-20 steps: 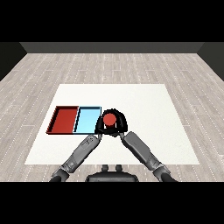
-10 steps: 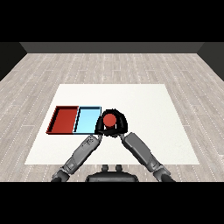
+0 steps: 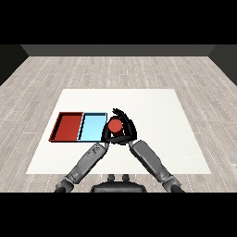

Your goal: Pick the red can and put it in the red box

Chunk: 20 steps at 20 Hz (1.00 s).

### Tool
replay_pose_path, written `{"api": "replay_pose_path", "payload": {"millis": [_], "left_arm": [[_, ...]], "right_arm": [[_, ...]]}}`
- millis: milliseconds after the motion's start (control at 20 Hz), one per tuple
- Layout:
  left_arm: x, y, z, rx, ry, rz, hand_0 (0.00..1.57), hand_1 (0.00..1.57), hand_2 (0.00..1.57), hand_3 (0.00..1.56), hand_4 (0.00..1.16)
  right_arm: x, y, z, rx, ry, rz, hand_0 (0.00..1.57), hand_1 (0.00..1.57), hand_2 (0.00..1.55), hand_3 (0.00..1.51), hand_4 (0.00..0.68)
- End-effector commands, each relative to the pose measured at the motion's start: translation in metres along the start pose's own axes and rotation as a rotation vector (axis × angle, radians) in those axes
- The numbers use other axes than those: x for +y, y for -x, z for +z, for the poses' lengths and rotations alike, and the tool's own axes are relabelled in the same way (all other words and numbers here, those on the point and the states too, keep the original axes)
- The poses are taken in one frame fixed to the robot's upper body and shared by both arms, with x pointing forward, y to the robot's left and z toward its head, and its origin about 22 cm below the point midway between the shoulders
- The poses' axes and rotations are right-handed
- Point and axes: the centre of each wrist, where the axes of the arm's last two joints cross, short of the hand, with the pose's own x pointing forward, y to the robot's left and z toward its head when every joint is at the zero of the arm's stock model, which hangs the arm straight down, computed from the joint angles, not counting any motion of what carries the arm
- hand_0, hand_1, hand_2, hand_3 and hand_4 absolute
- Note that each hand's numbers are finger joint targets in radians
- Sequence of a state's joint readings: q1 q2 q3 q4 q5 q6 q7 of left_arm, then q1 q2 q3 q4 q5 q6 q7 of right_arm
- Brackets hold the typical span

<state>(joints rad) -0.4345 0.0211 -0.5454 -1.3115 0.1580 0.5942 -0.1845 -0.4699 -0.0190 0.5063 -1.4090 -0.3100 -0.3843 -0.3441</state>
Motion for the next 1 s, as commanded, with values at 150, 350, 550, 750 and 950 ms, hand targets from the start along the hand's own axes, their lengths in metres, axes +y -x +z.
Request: {"api": "replay_pose_path", "payload": {"millis": [150, 350, 550, 750, 950], "left_arm": [[-0.005, -0.004, 0.009, 0.02, 0.019, -0.012, 1.57, 1.57, 1.57, 1.49, 1.15], [0.008, 0.024, 0.009, 0.035, 0.015, -0.001, 1.57, 1.57, 1.57, 1.48, 1.14], [0.026, 0.025, 0.007, 0.077, -0.016, 0.013, 1.57, 1.57, 1.57, 1.48, 1.13], [0.033, 0.022, 0.012, 0.028, -0.037, -0.021, 1.57, 1.57, 1.55, 1.45, 1.12], [0.044, 0.022, 0.027, 0.027, -0.052, -0.046, 1.57, 1.57, 1.57, 1.46, 1.13]], "right_arm": [[-0.005, -0.026, -0.01, -0.04, 0.035, 0.058, 0.0, 0.0, 0.0, 0.0, 0.0], [-0.039, -0.04, -0.005, -0.089, 0.065, 0.113, 0.0, 0.0, 0.0, 0.0, 0.0], [-0.042, -0.076, -0.03, -0.199, 0.076, 0.044, 0.0, 0.0, 0.0, 0.0, 0.0], [-0.064, -0.081, -0.006, -0.215, 0.169, 0.123, 0.0, 0.0, 0.0, 0.0, 0.0], [-0.107, -0.096, 0.033, -0.183, 0.254, 0.112, 0.0, 0.0, 0.0, 0.0, 0.0]]}}
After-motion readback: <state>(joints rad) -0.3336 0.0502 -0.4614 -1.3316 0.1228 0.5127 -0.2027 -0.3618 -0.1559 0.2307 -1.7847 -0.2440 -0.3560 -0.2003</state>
